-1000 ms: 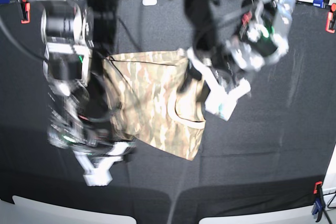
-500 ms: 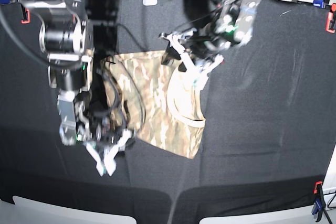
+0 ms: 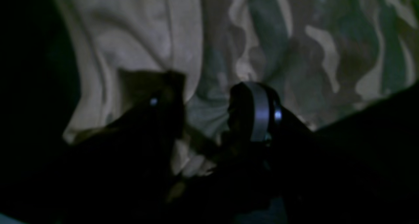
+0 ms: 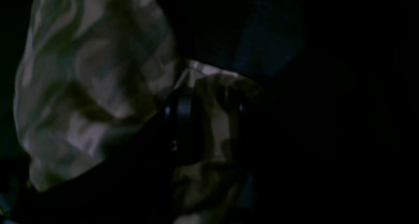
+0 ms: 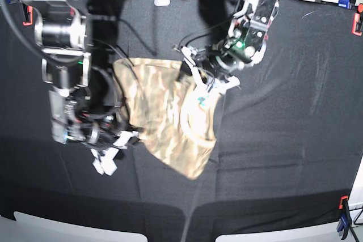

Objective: Layout the t-shirt on the table in an organized manner, then fold the t-shirt properly
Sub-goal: 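Adjust the folded bundle with both grippers and release it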

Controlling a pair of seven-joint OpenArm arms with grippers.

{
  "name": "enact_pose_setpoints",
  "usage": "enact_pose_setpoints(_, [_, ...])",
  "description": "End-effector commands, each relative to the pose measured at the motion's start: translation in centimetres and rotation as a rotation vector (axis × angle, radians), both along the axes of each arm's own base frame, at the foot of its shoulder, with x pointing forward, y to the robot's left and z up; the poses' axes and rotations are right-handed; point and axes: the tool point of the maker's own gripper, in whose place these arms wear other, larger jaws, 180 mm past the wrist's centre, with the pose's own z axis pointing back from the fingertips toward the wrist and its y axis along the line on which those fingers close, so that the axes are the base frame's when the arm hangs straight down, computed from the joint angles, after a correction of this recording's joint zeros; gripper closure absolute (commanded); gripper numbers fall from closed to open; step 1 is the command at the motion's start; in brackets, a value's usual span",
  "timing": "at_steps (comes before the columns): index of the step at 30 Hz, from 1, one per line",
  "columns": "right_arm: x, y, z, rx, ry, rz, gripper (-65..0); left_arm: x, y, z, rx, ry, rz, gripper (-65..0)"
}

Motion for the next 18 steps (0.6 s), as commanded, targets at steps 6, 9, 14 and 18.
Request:
enact_pose_setpoints(6, [-1.0, -2.8, 0.2, -0.024, -0.001, -0.021, -16.3, 2.9, 3.5, 1.0, 0.131, -0.044, 0.09, -28.4])
enact_pose_setpoints(9, [-2.4, -2.3, -0.3, -0.012, -0.014, -0.009, -16.2, 4.1, 4.5, 1.7, 0.152, -0.075, 0.099, -28.4])
enact_pose_setpoints(14, [-5.6, -0.6, -0.4, -0.023, -0.039, 0.055, -16.2, 6.0, 6.7, 3.0, 0.208, -0.136, 0.14, -28.4])
enact_pose_setpoints(18, [-8.3, 1.5, -0.2, 0.019, -0.06, 0.091, -16.2, 6.6, 7.9, 3.4, 0.231, -0.152, 0.143, -28.4])
